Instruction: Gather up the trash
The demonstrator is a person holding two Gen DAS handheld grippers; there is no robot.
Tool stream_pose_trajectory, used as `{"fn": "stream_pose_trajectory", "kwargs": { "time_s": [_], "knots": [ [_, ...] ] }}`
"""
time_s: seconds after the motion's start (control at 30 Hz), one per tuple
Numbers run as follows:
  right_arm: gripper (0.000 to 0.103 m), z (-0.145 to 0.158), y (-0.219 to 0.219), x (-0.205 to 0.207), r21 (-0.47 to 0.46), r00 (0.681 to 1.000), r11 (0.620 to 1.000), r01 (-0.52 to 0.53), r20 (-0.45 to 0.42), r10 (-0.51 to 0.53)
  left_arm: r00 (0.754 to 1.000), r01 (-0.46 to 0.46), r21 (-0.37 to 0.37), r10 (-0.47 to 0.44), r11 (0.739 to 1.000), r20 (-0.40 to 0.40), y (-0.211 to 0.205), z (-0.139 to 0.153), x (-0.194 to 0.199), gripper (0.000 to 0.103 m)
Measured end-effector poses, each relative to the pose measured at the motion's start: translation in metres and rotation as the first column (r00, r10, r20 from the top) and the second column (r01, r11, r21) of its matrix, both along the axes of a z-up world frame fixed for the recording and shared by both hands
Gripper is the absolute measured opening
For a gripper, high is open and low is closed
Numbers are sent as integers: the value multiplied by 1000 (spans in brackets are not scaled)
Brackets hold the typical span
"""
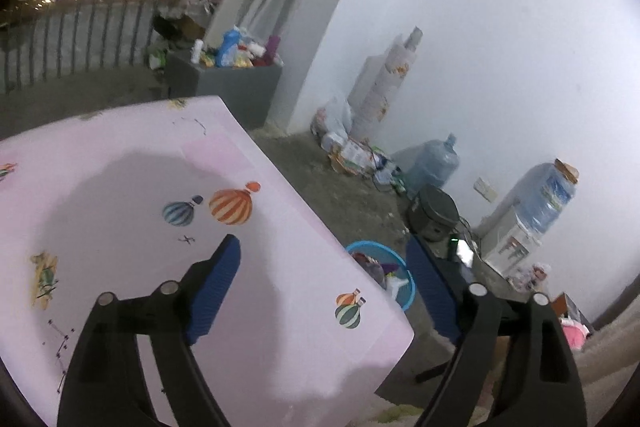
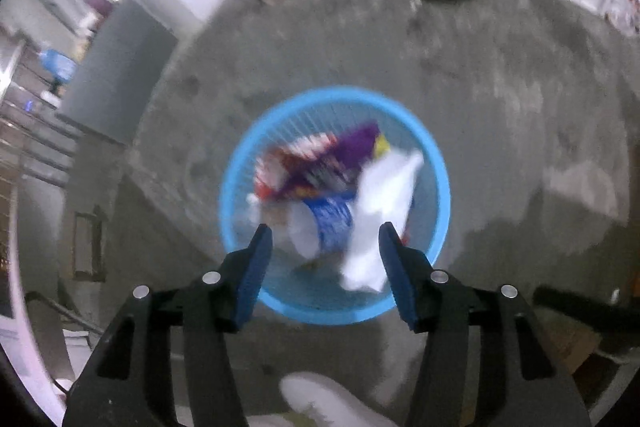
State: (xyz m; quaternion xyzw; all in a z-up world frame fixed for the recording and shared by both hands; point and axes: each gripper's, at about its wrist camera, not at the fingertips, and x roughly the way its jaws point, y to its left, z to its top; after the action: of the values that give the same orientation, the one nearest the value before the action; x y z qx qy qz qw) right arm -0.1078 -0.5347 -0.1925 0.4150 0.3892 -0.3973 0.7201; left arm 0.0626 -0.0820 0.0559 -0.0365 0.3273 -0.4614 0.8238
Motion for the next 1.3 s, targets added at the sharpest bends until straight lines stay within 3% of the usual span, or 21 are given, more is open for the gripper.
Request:
{"fn": "stream_pose_trajectory", "kwargs": {
  "time_s": [0.13, 0.23, 0.37, 0.47, 0.53, 0.67, 0.9, 1.07, 1.17, 1.3],
  "knots": [
    [64, 75, 20, 1, -161, 992, 985, -61, 103, 78, 994, -94, -31, 96, 995, 45, 12, 14, -12, 96],
    [75, 138, 60, 6, -336, 971, 931, -140, 138, 195, 977, -194, -50, 197, 980, 76, 20, 24, -20, 98],
    [91, 208, 132, 11, -560, 923, 792, -243, 117, 366, 926, -348, 25, 340, 937, 163, 19, 28, -33, 98],
    [95, 235, 180, 9, -646, 880, 702, -301, 95, 465, 906, -389, 94, 361, 916, 223, 18, 20, -41, 98],
    [95, 241, 206, 11, -656, 843, 671, -345, 98, 528, 898, -410, 142, 371, 901, 235, 18, 13, -46, 98],
    [95, 231, 240, 20, -599, 768, 653, -464, 96, 634, 881, -455, 193, 407, 869, 241, 20, 2, -54, 98],
    [95, 244, 281, 20, -633, 723, 581, -511, 49, 690, 828, -557, 184, 525, 810, 196, 40, 3, -54, 98],
    [95, 246, 297, 8, -670, 709, 527, -523, 2, 706, 847, -532, 241, 516, 812, 130, 38, -9, -66, 98],
    [95, 223, 297, 7, -648, 722, 517, -559, -75, 688, 865, -499, 349, 480, 793, 146, 23, -24, -73, 98],
    [95, 192, 290, 3, -578, 723, 527, -623, -169, 670, 884, -463, 418, 445, 781, 146, 13, -39, -80, 98]
  ]
}}
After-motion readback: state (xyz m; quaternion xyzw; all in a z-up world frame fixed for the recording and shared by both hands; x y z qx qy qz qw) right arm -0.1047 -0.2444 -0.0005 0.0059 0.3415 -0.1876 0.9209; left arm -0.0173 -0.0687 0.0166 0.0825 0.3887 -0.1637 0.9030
